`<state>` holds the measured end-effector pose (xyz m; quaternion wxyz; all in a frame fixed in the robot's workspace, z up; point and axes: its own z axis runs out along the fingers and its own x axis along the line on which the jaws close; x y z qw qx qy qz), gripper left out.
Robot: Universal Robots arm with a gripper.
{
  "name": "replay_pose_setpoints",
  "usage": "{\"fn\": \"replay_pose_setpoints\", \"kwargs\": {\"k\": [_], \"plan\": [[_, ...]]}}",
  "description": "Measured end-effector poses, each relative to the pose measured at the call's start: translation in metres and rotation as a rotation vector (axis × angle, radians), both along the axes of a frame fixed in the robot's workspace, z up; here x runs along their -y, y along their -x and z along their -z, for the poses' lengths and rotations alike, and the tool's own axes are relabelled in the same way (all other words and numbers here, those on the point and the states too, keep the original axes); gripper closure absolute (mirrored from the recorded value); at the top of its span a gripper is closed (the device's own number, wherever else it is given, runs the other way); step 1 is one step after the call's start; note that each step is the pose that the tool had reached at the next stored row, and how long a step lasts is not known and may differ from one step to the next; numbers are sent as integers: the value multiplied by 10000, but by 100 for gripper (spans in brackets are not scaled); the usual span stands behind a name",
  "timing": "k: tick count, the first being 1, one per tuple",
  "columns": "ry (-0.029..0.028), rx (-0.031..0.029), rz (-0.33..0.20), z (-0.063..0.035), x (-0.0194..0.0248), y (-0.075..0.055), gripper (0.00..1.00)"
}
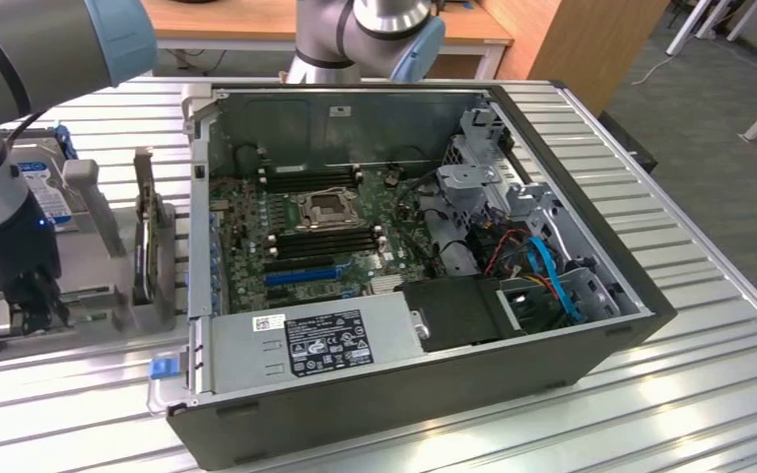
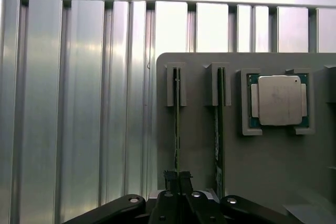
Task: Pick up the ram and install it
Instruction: 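Pick up the ram and move it above insertion slot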
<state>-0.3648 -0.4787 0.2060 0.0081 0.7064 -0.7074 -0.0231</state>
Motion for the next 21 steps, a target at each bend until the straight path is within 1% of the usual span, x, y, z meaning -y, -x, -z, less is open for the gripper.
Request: {"fn": "replay_pose_setpoints", "kwargs": {"k": [9,21], "plan": [[-1,1,0,-152,0,0,89],[0,0,0,-400,0,0,89]]}}
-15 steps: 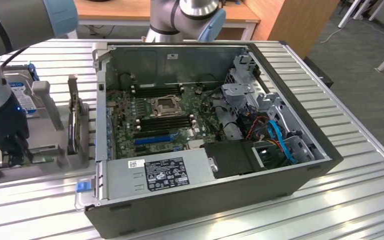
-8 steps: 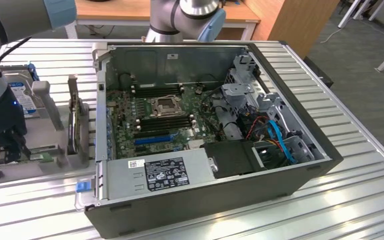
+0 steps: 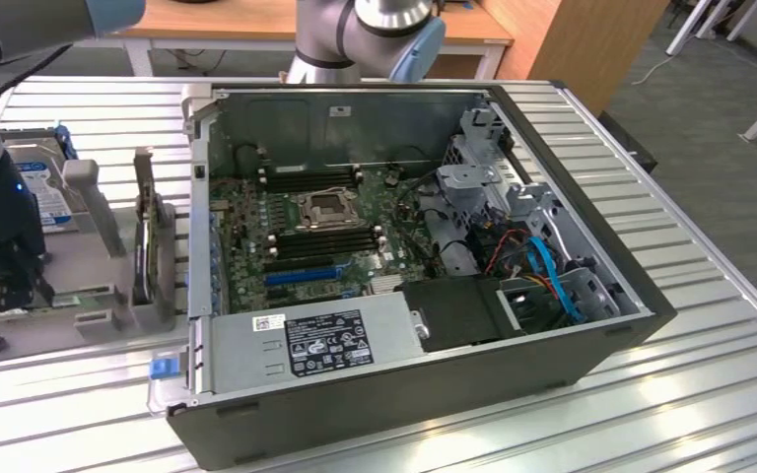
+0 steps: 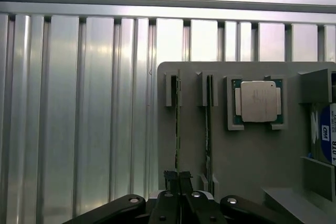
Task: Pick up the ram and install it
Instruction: 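Pick up the ram and move it above insertion slot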
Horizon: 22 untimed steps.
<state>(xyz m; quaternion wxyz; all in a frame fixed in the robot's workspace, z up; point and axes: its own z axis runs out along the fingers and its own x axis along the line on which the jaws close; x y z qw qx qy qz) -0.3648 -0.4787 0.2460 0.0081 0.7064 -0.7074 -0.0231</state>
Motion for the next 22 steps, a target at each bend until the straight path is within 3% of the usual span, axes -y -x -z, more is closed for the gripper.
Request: {"fn": "replay_pose_setpoints", "kwargs": {"k": [22], "plan": [[0,0,0,-463,0,0,89]]}}
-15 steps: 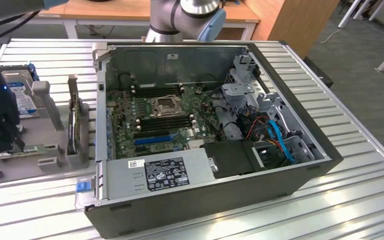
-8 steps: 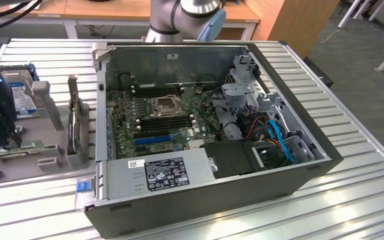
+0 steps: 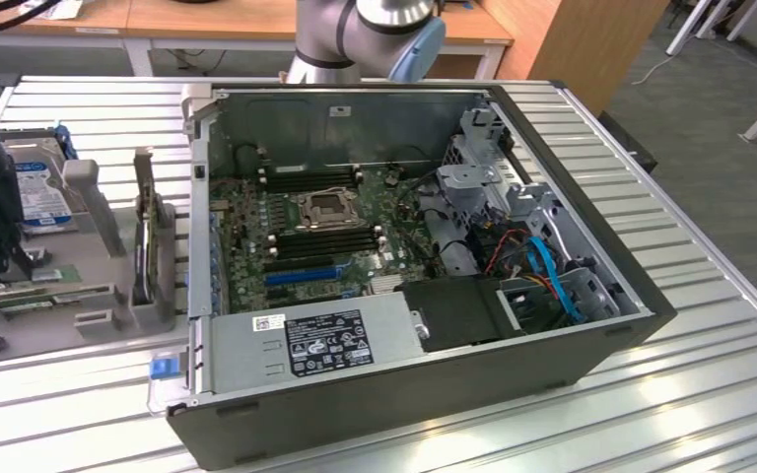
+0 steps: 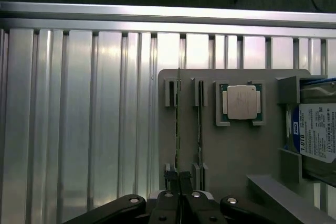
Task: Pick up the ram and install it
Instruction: 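Pick up the ram and move it above insertion slot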
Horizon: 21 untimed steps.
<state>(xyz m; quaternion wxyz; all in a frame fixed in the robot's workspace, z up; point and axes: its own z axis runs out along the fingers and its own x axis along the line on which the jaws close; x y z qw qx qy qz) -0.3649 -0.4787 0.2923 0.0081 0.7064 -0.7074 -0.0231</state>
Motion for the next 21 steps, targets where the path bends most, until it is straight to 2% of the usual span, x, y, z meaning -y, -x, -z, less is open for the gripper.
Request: {"fn": "replay_pose_setpoints", "kwargs": {"k": [21], "plan": [[0,0,0,-318,0,0,89]]}}
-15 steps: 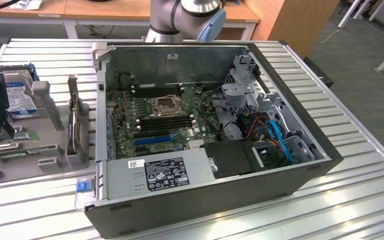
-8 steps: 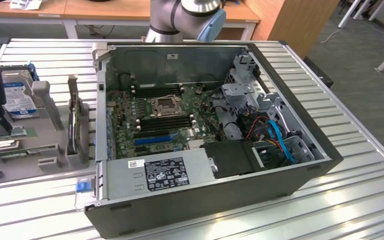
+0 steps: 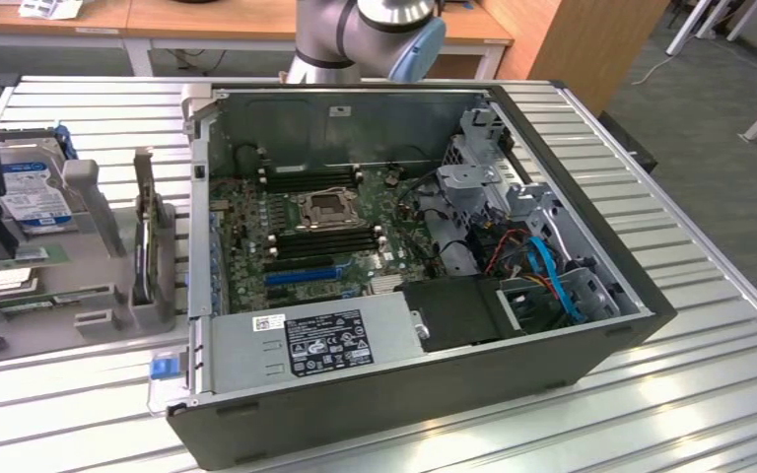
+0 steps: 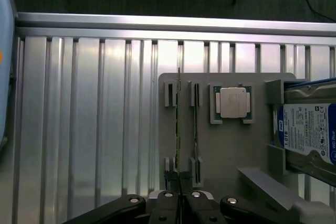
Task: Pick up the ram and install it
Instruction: 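Pick up the ram and move it above insertion slot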
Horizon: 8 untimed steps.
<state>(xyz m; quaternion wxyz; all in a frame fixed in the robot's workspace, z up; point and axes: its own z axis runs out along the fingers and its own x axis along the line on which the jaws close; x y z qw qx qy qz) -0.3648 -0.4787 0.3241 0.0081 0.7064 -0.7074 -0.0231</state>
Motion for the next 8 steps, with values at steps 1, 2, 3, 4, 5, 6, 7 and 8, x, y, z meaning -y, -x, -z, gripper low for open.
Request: {"fn": "replay_pose_setpoints", "kwargs": {"k": [1,2,3,4,5,6,7,8], "plan": [[1,0,-1,-18,0,0,89],[0,0,0,-36,0,0,89],[-1,1,0,-54,0,0,89],[0,1,0,-72,0,0,89],[0,0,0,-89,0,0,89],[0,1,0,-107,0,0,89],[0,0,0,-125,0,0,89],[0,0,0,-141,0,0,89]]}}
